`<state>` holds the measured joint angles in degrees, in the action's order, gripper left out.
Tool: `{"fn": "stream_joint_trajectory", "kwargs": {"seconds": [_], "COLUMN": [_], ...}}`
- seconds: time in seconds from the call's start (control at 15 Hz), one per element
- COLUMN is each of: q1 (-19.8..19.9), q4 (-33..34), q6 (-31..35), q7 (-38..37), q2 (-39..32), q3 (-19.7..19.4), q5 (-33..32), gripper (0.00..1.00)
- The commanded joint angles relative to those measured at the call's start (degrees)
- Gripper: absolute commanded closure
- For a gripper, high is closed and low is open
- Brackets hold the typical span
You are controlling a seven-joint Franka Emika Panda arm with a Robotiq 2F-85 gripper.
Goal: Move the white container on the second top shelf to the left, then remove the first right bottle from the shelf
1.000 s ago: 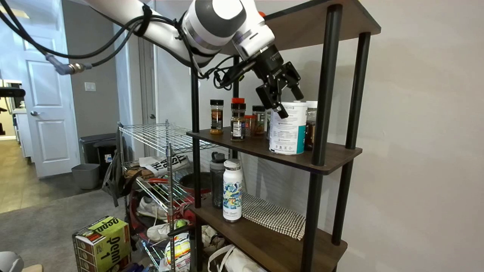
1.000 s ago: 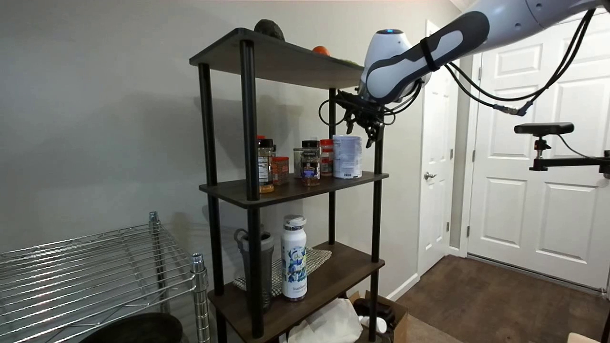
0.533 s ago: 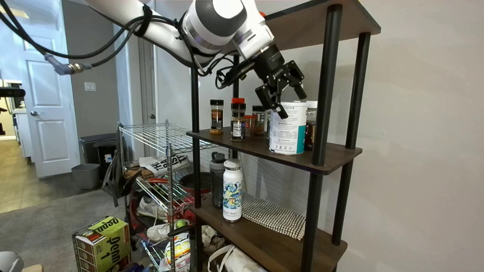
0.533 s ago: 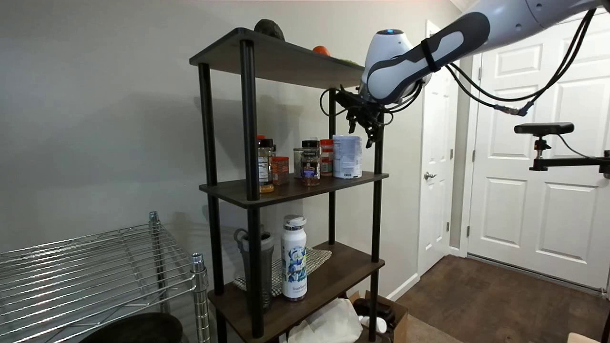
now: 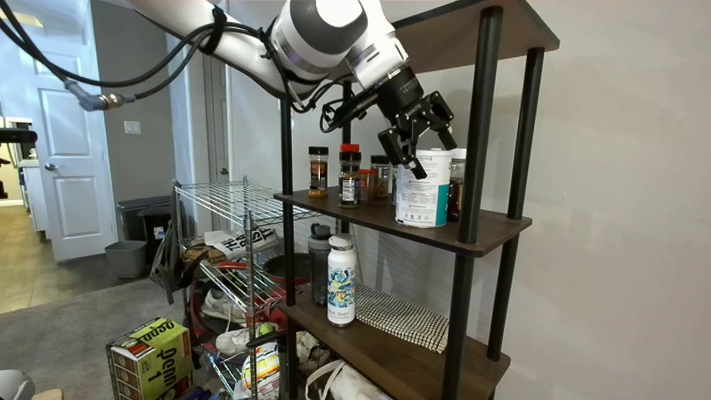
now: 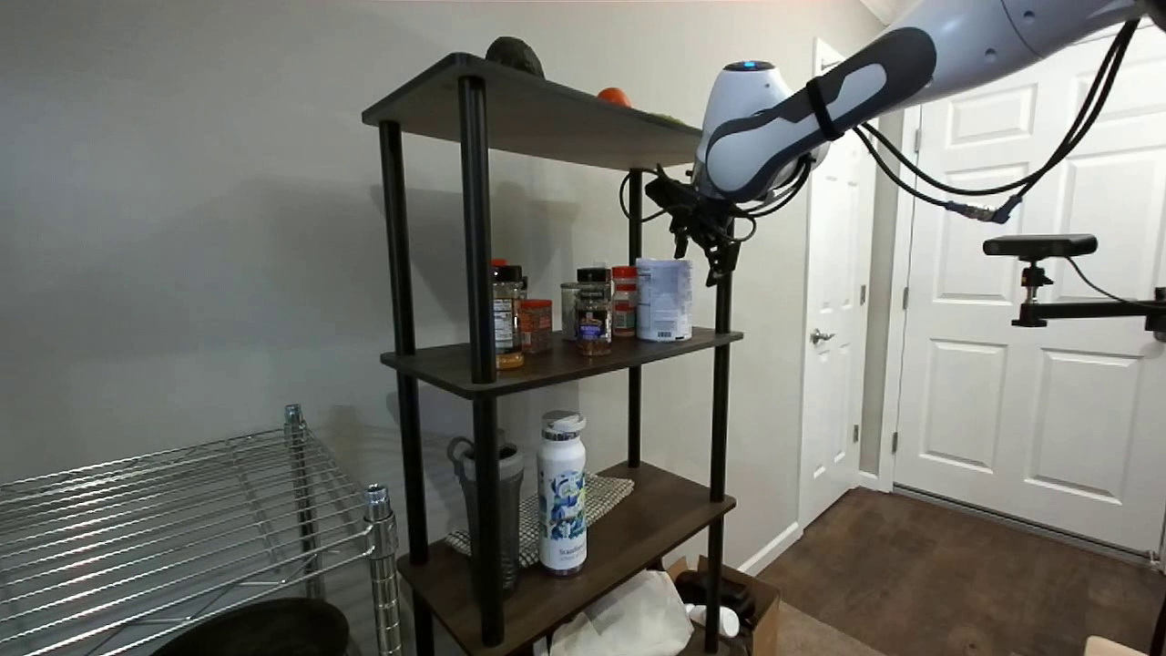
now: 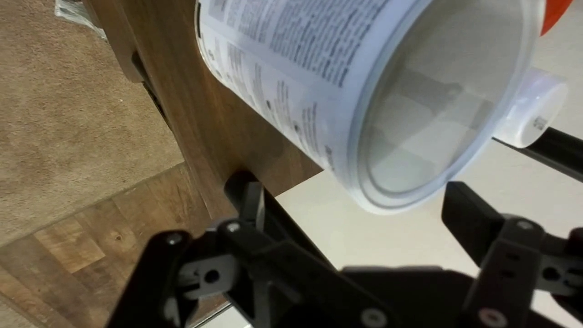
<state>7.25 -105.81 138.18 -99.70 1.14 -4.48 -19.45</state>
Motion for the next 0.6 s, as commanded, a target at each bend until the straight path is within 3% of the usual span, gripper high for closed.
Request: {"fn": "stream_joint_trajectory", "kwargs": {"seconds": [0.0, 0.53], "q1": [-0.33, -0.40], "q4": [0.02, 0.00], "q6": [-1.19, -0.68], "q7": [-1.68, -4.67], "q2": [-0.32, -0.28], "q3": [-0.45, -0.40], "q5": [1.18, 1.46], "gripper": [0.00, 0.00]}}
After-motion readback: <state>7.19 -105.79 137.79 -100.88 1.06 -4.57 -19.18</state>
